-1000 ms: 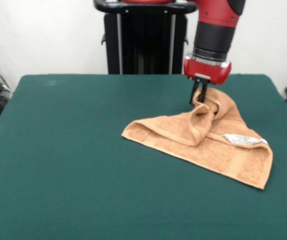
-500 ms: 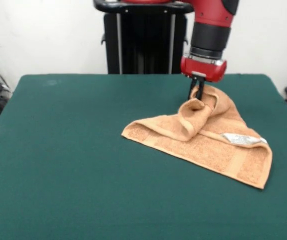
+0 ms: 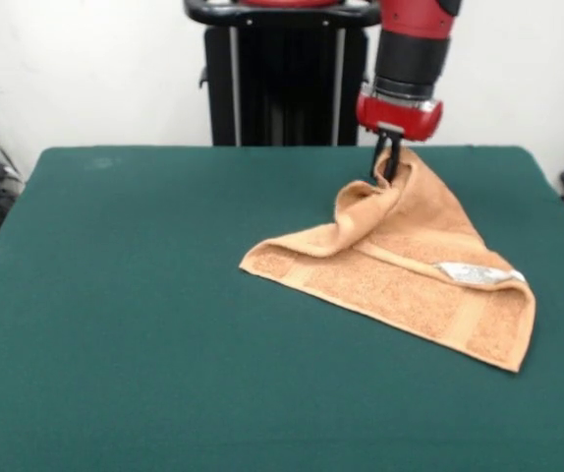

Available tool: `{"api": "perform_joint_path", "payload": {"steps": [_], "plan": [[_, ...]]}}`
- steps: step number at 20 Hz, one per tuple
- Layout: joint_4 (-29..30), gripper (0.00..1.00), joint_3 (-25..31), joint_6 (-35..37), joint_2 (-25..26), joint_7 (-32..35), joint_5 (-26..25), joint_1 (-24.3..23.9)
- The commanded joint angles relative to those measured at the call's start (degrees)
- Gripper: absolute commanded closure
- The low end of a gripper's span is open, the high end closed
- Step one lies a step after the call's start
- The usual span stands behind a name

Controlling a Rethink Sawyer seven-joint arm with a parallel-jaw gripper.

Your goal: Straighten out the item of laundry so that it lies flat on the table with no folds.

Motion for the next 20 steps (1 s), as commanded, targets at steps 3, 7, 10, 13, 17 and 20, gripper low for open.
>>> {"api": "perform_joint_path", "payload": {"steps": [3,7,10,13,17,20], "plan": [[6.2,1.00,6.6,-4.6,0.8,17.3,-1.8,0.3],[6.5,1.00,6.9,-5.8,1.7,17.8,-2.2,0.2],[6.5,1.00,7.0,-6.2,2.1,18.0,-2.1,0.3],[6.3,1.00,6.9,-6.6,2.4,17.8,-2.4,0.1],[6.1,1.00,6.9,-7.0,2.8,17.3,-2.9,-0.4],[5.6,1.00,6.4,-6.8,2.9,16.3,-3.0,-0.2]]}}
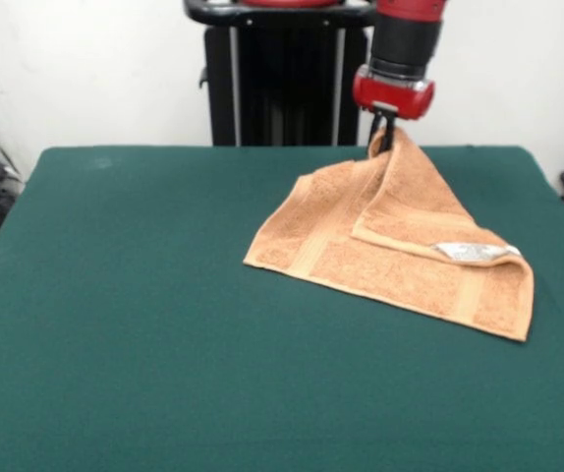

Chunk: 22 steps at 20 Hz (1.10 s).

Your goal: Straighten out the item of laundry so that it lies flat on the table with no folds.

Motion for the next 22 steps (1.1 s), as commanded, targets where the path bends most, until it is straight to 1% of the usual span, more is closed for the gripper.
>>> {"api": "perform_joint_path", "payload": {"steps": [1,8,9,13,14,18,22], "plan": [[-0.4,1.00,6.2,-1.8,2.5,14.0,-0.8,0.0],[-1.3,1.00,5.1,-0.5,1.9,11.9,-0.8,1.0],[-1.2,0.00,5.6,0.1,1.9,12.2,-0.5,0.8],[-1.6,0.00,3.0,-1.0,1.6,10.7,0.7,4.1],[-1.3,0.00,3.7,-1.1,1.6,11.8,0.9,3.8],[-1.5,0.00,4.3,-1.5,2.3,12.4,0.1,2.8],[-2.2,0.00,4.2,-0.8,2.2,11.6,-0.3,2.0]]}}
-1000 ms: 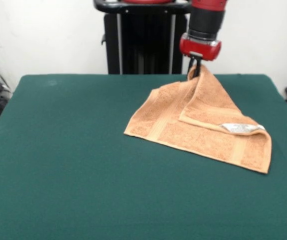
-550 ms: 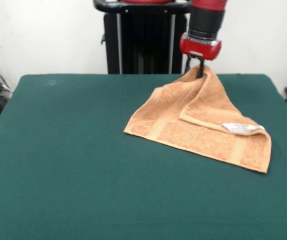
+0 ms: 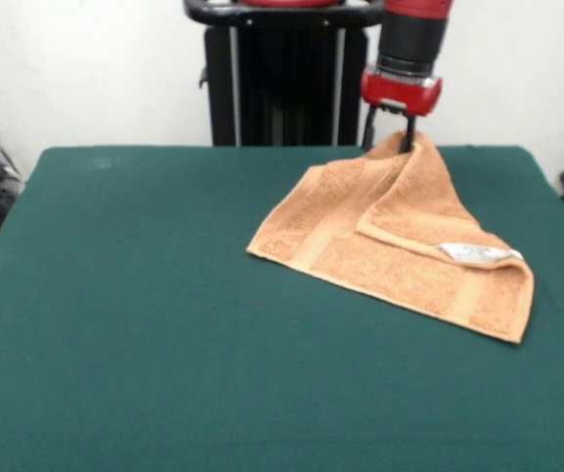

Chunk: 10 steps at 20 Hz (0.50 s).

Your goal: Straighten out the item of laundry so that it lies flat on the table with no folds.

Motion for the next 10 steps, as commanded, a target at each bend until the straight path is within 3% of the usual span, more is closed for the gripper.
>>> {"api": "perform_joint_path", "payload": {"steps": [1,10], "plan": [[-2.7,0.00,4.1,-0.1,1.8,11.2,0.1,0.1],[-7.8,0.00,-1.2,17.8,-8.1,2.8,4.3,2.3]]}}
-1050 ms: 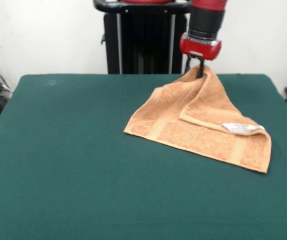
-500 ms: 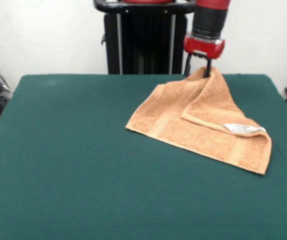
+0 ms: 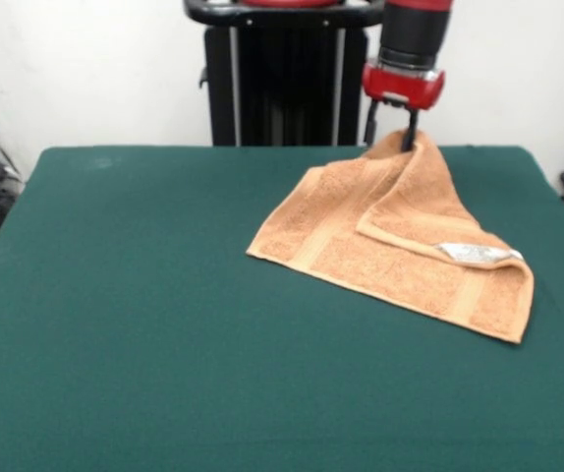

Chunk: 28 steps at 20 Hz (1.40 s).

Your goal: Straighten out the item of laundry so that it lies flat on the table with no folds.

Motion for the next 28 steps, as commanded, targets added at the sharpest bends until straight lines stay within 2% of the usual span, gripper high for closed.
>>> {"api": "perform_joint_path", "payload": {"steps": [1,14,18,28], "plan": [[-8.6,0.00,-1.0,13.8,-4.5,3.0,4.9,2.9],[-17.8,0.00,-5.5,21.9,-3.6,2.5,1.1,3.7],[-19.0,0.00,-3.9,22.6,-4.1,1.0,-1.7,-0.2],[-23.6,0.00,-3.2,24.0,-2.6,-0.6,-5.7,-4.7]]}}
